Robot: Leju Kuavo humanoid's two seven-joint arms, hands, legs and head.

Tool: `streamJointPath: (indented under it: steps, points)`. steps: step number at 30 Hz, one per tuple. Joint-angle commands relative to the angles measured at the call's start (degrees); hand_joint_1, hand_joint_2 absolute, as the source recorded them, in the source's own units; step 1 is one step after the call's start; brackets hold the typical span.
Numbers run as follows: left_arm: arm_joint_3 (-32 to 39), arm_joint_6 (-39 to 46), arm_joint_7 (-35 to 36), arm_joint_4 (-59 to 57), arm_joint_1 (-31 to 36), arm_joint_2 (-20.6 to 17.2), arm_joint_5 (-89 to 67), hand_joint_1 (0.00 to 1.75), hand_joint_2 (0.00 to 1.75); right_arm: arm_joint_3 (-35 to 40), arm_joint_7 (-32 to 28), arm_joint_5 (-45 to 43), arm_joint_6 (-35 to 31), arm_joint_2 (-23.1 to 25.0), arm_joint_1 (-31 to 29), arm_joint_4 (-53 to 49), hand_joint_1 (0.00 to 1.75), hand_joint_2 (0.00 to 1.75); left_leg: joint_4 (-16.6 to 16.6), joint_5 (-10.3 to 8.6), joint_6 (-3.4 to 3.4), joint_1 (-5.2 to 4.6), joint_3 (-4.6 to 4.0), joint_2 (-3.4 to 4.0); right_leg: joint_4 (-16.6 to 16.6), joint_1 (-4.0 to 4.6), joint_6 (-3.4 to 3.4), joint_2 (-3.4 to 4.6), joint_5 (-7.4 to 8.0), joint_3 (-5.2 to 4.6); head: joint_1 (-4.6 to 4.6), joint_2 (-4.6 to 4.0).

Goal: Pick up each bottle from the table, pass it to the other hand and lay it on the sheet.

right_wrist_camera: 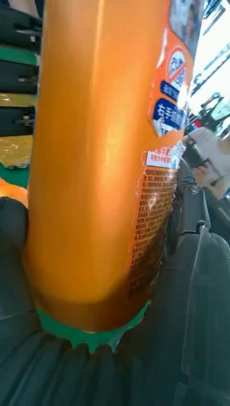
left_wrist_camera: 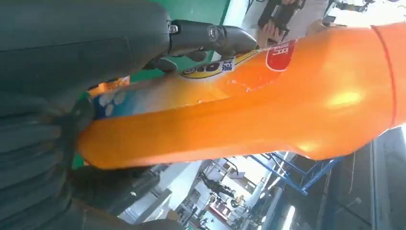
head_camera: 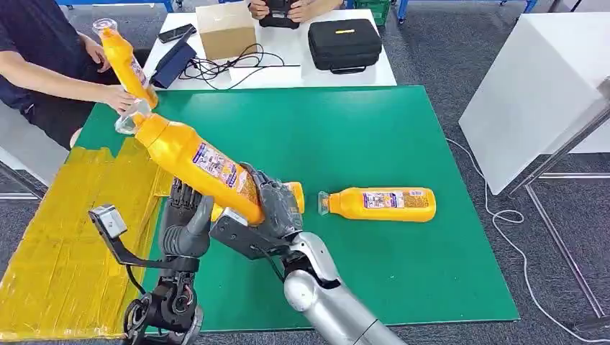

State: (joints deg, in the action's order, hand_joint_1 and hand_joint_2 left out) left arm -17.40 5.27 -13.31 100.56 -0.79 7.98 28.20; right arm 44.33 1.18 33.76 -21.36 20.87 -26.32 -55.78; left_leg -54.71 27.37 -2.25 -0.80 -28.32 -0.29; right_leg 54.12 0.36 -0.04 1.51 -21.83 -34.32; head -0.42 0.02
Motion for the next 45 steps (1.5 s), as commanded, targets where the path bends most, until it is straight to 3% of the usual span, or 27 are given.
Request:
streamJointPath:
  steps: [1,7,24,25,33,34,35,41,42,45]
  points:
    - [5.71,-0.33,1.9,1.02,3.03,3.32,-0.94,0.0,1.75,24.61,1.41,-6.07,-1.02,-0.87,-7.27,9.83,1.75,1.75,0.03,0.05,0.12,0.05,0.11,0.08,-0.03,0.05,0.04,0.0,-0.03,0.09,0.0,0.0]
    - [9.23,-1.5,1.38,3.99,0.04,4.23,-2.22,0.0,1.75,30.97,1.66,-3.08,0.56,-0.87,-7.33,7.3,1.75,1.75,0.08,0.14,0.2,0.13,0.35,-0.04,-0.06,0.14,0.09,-0.21,-0.18,0.33,0.02,0.0]
    - [9.32,-1.53,1.37,4.12,-0.05,4.26,-2.25,0.0,1.75,30.96,1.64,-2.93,0.59,-0.87,-7.28,7.14,1.75,1.75,0.06,0.0,0.11,0.03,0.02,-0.09,-0.06,0.08,0.03,-0.18,-0.06,-0.01,-0.02,0.02]
    - [9.45,-1.64,1.28,4.36,-0.42,4.48,-2.58,0.0,1.75,30.58,0.99,-1.48,0.99,-0.87,-7.01,7.04,1.75,1.75,0.08,0.14,0.28,0.12,0.35,-0.19,-0.05,0.16,0.1,-0.4,-0.25,0.35,-0.02,0.0]
    - [10.05,-2.87,0.74,5.16,-2.48,4.55,-2.91,0.0,1.75,24.52,-0.22,6.86,3.64,-2.29,-2.55,4.32,1.75,1.75,0.11,0.03,0.16,0.09,0.18,-0.25,-0.12,0.14,0.06,-0.35,-0.14,0.19,-0.02,0.02]
    - [10.03,-3.19,0.67,5.3,-2.68,4.54,-2.24,0.98,1.75,23.84,-0.3,7.46,4.06,-2.73,-1.95,3.69,1.75,1.75,0.09,-0.01,0.11,0.05,0.04,-0.22,-0.1,0.1,0.05,-0.3,-0.08,0.04,0.0,0.0]
    - [10.05,-3.15,0.59,5.39,-2.81,4.64,-2.11,1.75,1.75,23.46,-0.28,7.54,4.25,-3.04,-1.66,3.24,1.75,1.75,0.07,-0.01,0.1,0.05,0.02,-0.17,-0.11,0.11,0.03,-0.23,-0.06,0.01,0.0,0.0]
    - [9.56,-3.1,0.4,5.67,-3.14,4.72,-1.52,1.75,1.75,18.72,-0.79,9.87,3.57,-4.77,1.3,3.94,1.75,1.75,0.09,-0.02,0.1,0.04,0.06,-0.25,-0.14,0.11,0.05,-0.32,-0.08,0.06,-0.02,0.0]
    - [9.5,-3.09,0.39,5.66,-3.08,4.81,-1.58,1.75,1.75,18.27,-0.99,10.09,3.37,-4.63,1.44,4.48,1.75,1.75,0.12,0.09,0.25,0.13,0.38,-0.48,-0.17,0.19,0.13,-0.66,-0.26,0.45,-0.02,0.0]
    - [9.37,-3.07,0.4,5.55,-2.75,4.94,-1.66,1.75,1.75,17.17,-1.25,10.62,2.61,-4.11,1.72,6.05,1.75,1.75,0.12,0.03,0.18,0.08,0.21,-0.32,-0.17,0.15,0.08,-0.43,-0.15,0.24,-0.02,0.0]
